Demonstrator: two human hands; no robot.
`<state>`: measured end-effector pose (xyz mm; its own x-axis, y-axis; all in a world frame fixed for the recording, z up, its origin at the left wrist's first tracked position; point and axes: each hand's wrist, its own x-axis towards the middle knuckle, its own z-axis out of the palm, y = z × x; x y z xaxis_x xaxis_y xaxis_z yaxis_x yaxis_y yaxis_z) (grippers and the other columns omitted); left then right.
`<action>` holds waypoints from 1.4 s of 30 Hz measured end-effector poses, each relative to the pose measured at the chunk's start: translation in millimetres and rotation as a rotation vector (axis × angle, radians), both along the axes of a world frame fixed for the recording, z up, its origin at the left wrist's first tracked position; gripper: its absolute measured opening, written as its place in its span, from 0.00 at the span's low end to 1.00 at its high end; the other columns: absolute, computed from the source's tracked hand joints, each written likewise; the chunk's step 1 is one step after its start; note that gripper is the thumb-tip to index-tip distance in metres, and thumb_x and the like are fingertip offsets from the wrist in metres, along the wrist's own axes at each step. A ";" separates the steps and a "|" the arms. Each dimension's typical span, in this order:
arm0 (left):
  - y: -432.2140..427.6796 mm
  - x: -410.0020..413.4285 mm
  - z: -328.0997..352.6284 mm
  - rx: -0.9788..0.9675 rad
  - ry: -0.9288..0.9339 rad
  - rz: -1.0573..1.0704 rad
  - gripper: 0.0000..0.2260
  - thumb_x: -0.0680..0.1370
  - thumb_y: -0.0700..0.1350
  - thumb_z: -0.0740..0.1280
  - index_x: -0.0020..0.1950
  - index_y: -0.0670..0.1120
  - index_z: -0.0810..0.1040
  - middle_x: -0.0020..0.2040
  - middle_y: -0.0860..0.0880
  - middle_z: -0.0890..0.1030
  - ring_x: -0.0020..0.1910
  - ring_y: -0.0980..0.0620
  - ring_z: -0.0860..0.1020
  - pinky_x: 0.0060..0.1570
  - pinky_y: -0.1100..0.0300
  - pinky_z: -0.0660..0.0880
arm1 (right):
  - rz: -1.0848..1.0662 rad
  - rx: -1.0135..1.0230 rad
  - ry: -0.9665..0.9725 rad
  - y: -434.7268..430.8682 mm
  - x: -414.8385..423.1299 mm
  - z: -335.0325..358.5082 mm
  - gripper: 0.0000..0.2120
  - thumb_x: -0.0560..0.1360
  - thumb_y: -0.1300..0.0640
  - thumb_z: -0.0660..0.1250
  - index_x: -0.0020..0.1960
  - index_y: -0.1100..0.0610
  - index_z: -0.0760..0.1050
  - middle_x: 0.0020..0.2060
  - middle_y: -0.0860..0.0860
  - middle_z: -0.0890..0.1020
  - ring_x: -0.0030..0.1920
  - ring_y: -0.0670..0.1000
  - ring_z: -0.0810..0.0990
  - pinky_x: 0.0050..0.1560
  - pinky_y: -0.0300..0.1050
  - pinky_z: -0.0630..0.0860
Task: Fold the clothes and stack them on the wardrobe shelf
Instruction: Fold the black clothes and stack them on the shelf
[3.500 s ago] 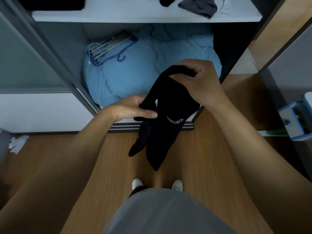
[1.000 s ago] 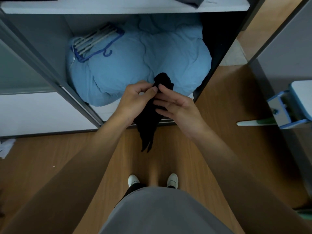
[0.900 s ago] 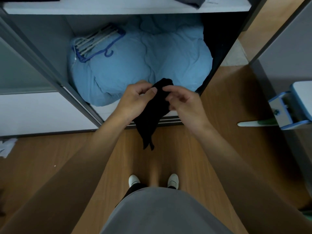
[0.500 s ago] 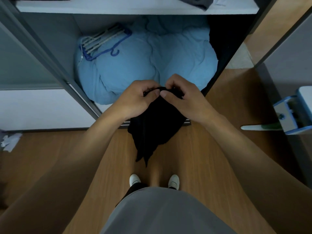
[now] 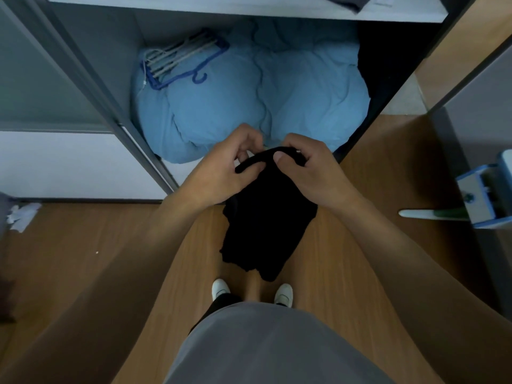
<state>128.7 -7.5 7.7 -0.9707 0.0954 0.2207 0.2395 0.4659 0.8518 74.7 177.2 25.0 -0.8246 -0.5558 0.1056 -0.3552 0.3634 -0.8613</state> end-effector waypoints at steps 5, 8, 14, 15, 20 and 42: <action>-1.4 4.5 -14.0 -0.116 0.102 0.099 0.10 0.75 0.39 0.68 0.51 0.52 0.74 0.46 0.63 0.76 0.42 0.52 0.76 0.47 0.50 0.76 | -0.033 0.008 0.067 -4.4 0.1 0.9 0.13 0.78 0.62 0.68 0.37 0.66 0.72 0.31 0.57 0.73 0.34 0.46 0.70 0.36 0.41 0.65; -4.3 4.4 -25.6 -0.110 0.118 0.204 0.05 0.75 0.40 0.69 0.49 0.46 0.78 0.45 0.56 0.80 0.47 0.51 0.79 0.53 0.46 0.75 | -0.034 0.041 0.116 -4.4 -3.0 4.3 0.12 0.78 0.60 0.69 0.38 0.64 0.77 0.34 0.57 0.78 0.37 0.52 0.75 0.40 0.48 0.71; -0.6 6.1 -44.5 -0.024 0.019 0.196 0.14 0.74 0.42 0.74 0.58 0.45 0.78 0.52 0.52 0.82 0.54 0.56 0.79 0.59 0.57 0.75 | -0.025 0.039 0.140 -10.8 -8.2 10.1 0.17 0.78 0.58 0.69 0.36 0.69 0.76 0.34 0.64 0.77 0.38 0.60 0.76 0.41 0.58 0.72; 1.1 4.6 -45.8 -0.005 0.018 0.179 0.13 0.75 0.41 0.73 0.58 0.44 0.78 0.52 0.51 0.82 0.53 0.56 0.79 0.57 0.60 0.74 | -0.012 0.044 0.146 -12.7 -8.8 11.0 0.17 0.78 0.58 0.69 0.36 0.69 0.76 0.34 0.64 0.77 0.37 0.59 0.76 0.41 0.58 0.72; 2.4 -3.8 -49.2 0.053 -0.025 0.081 0.03 0.75 0.35 0.70 0.47 0.36 0.80 0.44 0.38 0.80 0.43 0.47 0.78 0.43 0.58 0.73 | 0.041 0.081 0.193 -20.1 -8.7 15.1 0.13 0.77 0.58 0.70 0.40 0.68 0.79 0.38 0.61 0.80 0.41 0.57 0.79 0.46 0.56 0.74; -34.6 11.1 -56.3 0.222 -0.178 0.316 0.12 0.75 0.37 0.61 0.37 0.29 0.74 0.35 0.31 0.74 0.34 0.42 0.71 0.36 0.50 0.66 | 0.160 0.303 0.143 -4.8 -12.5 -13.2 0.09 0.73 0.62 0.65 0.45 0.58 0.84 0.42 0.50 0.85 0.44 0.49 0.81 0.51 0.50 0.77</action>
